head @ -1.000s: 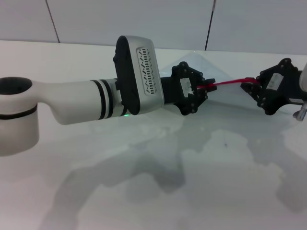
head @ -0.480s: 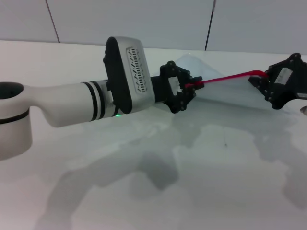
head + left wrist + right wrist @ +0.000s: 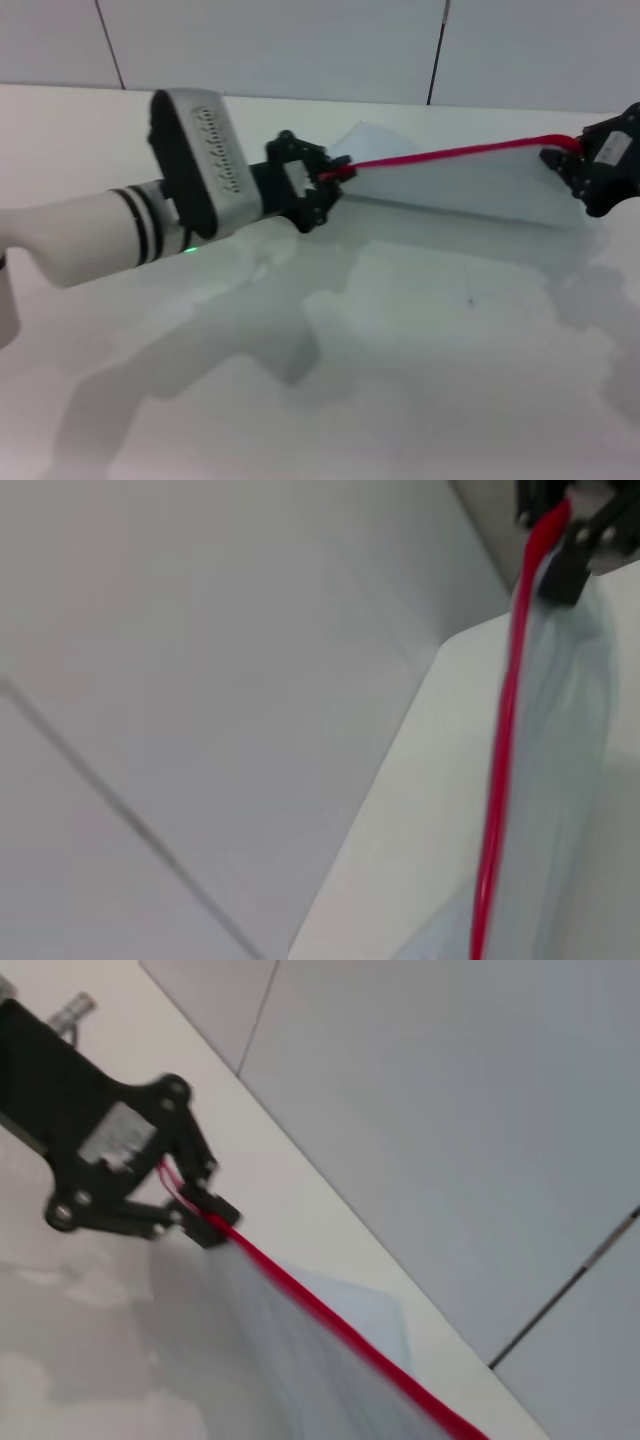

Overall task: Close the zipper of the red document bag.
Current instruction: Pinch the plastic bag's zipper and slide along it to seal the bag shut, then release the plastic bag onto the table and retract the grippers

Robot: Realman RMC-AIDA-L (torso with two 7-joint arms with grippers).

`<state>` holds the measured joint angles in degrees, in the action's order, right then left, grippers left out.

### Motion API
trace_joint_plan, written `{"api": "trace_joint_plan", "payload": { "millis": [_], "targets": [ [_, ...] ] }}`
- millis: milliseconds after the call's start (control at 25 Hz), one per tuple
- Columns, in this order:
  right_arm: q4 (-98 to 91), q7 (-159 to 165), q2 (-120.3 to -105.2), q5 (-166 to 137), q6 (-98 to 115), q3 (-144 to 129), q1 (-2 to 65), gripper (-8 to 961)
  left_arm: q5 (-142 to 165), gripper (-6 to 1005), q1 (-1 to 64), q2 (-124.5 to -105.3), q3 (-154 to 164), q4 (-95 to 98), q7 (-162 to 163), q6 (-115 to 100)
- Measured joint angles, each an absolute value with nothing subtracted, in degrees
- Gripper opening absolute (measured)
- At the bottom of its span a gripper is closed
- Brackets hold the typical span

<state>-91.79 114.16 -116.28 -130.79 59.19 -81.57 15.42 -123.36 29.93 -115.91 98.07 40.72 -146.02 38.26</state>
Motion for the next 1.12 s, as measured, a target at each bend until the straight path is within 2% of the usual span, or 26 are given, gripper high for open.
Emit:
{"api": "trace_joint_plan", "payload": {
  "millis": [520, 1120],
  "targets": [
    [-90.2, 114.0, -116.27, -131.1, 58.5, -78.6, 14.9, 4, -123.4, 98, 24.6, -115.65, 91.9, 40.6, -147.1, 38.1],
    [-89.6, 113.9, -116.28, -131.2, 58.5, -78.6, 14.8, 1, -123.4, 104, 24.2, -115.93, 90.9, 39.9, -147.6, 37.7]
  ]
}}
